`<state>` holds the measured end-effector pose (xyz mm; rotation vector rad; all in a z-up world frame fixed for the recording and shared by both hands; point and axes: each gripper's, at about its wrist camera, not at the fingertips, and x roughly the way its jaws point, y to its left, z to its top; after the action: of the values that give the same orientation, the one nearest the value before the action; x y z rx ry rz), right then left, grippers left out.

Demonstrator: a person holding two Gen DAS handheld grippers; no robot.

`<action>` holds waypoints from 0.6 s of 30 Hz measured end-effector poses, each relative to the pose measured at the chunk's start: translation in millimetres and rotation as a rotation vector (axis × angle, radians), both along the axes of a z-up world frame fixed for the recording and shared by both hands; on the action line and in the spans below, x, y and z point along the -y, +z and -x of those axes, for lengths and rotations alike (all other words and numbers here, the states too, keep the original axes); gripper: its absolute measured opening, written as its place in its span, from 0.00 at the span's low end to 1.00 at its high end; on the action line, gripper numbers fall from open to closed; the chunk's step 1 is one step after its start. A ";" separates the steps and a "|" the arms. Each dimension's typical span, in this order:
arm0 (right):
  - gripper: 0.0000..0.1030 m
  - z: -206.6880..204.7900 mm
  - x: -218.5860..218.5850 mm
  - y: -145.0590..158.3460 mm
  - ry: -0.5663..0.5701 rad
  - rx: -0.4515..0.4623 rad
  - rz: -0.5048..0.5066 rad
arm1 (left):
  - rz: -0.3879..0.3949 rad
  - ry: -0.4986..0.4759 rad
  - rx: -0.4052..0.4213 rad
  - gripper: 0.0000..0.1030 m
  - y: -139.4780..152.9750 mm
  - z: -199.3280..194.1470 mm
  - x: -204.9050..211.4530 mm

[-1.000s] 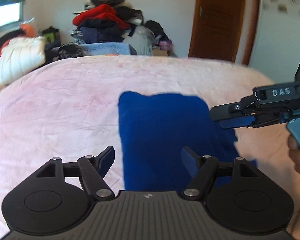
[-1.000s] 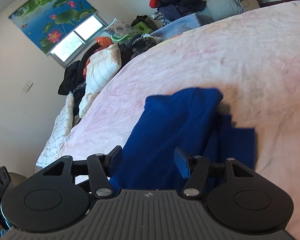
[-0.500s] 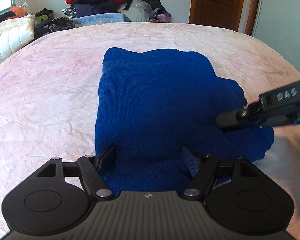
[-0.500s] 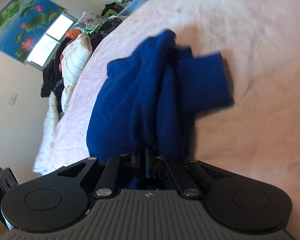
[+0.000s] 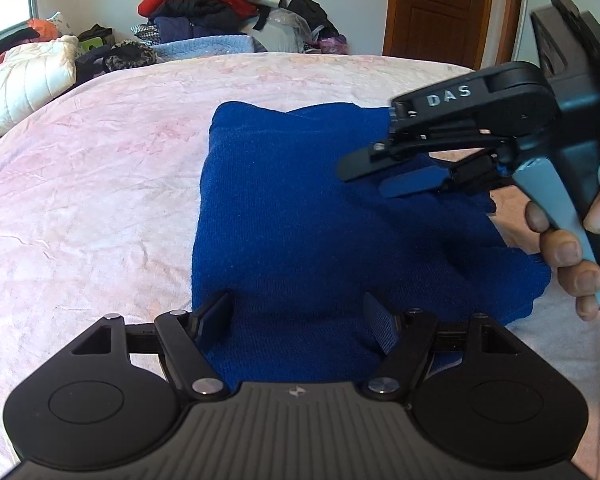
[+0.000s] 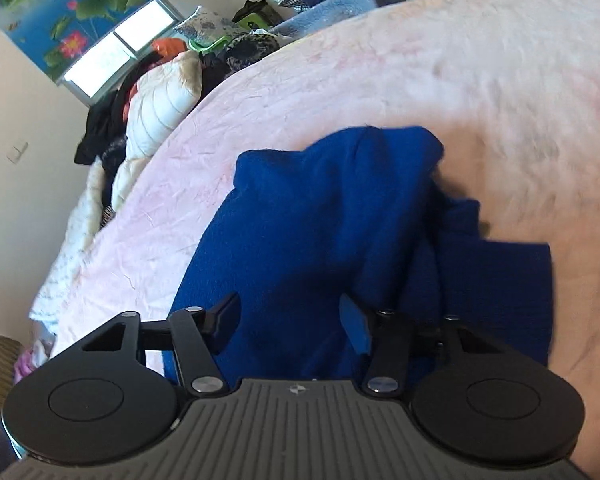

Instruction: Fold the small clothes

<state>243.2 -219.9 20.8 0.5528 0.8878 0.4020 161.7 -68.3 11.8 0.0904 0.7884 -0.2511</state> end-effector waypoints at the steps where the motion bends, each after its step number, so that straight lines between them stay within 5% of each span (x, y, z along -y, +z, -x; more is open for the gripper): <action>1: 0.42 1.7 2.9 -0.1 -0.004 -0.008 -0.005 | -0.001 -0.003 0.002 0.72 -0.4 0.0 -0.6; 4: 0.42 14.3 3.4 11.7 -0.035 -0.011 0.040 | -0.004 -0.009 0.014 0.72 1.6 1.1 -1.8; 6: 0.52 38.3 0.7 31.1 -0.047 0.043 0.065 | 0.024 0.024 0.039 0.71 11.3 9.7 -10.8; 9: 0.69 83.4 2.7 48.9 -0.025 0.121 -0.027 | 0.087 0.049 0.091 0.71 28.5 33.5 -28.3; 11: 0.73 102.1 1.1 45.9 -0.014 0.116 -0.093 | 0.138 0.029 0.115 0.71 34.5 49.7 -34.0; 15: 0.72 113.0 -1.0 14.8 -0.046 0.029 -0.114 | 0.073 -0.049 0.088 0.71 22.8 55.2 -18.2; 18: 0.53 115.1 12.1 -5.5 -0.086 0.020 -0.151 | 0.044 -0.058 0.025 0.71 0.6 43.7 -12.7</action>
<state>128.1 -231.9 15.3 0.7227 0.8154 0.3978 118.0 -55.6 12.4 0.0748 0.7556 -0.3220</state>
